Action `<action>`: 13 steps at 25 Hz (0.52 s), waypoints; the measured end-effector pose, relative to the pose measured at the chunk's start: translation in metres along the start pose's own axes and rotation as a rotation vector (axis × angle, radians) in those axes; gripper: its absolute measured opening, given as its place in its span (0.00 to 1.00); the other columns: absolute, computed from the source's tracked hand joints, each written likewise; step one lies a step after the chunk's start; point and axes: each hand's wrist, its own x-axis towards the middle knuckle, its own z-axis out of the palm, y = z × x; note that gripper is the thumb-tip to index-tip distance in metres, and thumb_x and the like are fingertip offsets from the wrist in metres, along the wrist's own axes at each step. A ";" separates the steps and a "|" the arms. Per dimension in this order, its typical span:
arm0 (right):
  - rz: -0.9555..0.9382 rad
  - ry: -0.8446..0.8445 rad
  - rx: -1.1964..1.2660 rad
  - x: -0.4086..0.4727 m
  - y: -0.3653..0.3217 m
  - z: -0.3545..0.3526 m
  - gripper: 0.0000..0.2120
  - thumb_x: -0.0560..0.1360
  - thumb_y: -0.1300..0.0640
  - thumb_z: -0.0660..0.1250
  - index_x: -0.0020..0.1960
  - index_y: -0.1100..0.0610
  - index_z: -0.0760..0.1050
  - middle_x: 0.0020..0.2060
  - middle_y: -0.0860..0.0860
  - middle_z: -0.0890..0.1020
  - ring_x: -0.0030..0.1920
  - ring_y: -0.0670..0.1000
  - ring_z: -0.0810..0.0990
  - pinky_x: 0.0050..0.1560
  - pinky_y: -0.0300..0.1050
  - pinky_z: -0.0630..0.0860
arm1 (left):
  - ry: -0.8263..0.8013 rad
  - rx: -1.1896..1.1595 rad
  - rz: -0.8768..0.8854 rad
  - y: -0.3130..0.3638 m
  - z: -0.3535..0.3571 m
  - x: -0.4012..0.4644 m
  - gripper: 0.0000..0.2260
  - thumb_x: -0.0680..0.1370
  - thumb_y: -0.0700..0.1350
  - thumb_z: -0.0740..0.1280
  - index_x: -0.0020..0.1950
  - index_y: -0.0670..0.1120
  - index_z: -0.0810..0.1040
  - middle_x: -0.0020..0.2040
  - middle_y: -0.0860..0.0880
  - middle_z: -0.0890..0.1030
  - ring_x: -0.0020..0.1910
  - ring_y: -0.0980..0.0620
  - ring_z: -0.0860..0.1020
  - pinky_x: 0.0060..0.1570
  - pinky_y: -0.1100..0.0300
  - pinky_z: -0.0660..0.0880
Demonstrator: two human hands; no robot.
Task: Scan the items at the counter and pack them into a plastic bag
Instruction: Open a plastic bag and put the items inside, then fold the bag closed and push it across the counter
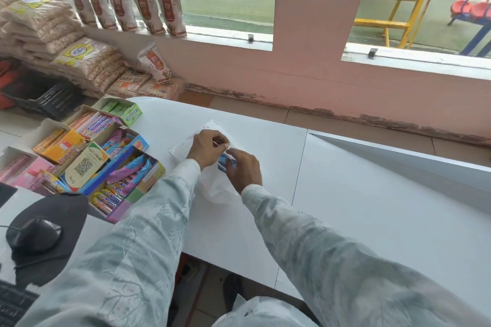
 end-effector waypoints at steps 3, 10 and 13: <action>0.113 0.059 -0.117 -0.002 0.035 -0.002 0.08 0.71 0.55 0.71 0.48 0.54 0.78 0.43 0.53 0.84 0.46 0.58 0.81 0.46 0.51 0.77 | 0.049 -0.009 0.012 -0.006 0.004 -0.010 0.03 0.72 0.37 0.71 0.44 0.40 0.83 0.48 0.43 0.85 0.38 0.46 0.82 0.46 0.60 0.77; 0.641 -0.193 -0.207 -0.004 0.099 -0.022 0.20 0.70 0.54 0.68 0.60 0.52 0.69 0.50 0.54 0.81 0.53 0.59 0.80 0.51 0.50 0.78 | -0.172 0.758 0.480 -0.043 0.071 -0.083 0.19 0.72 0.60 0.63 0.51 0.46 0.73 0.50 0.45 0.78 0.46 0.43 0.78 0.39 0.52 0.75; 0.624 -0.224 -0.154 -0.004 0.103 -0.028 0.17 0.68 0.55 0.69 0.57 0.53 0.74 0.48 0.54 0.81 0.49 0.59 0.82 0.47 0.47 0.79 | -0.398 1.046 0.290 -0.057 0.094 -0.109 0.17 0.74 0.54 0.64 0.57 0.45 0.71 0.56 0.43 0.77 0.55 0.41 0.75 0.49 0.48 0.73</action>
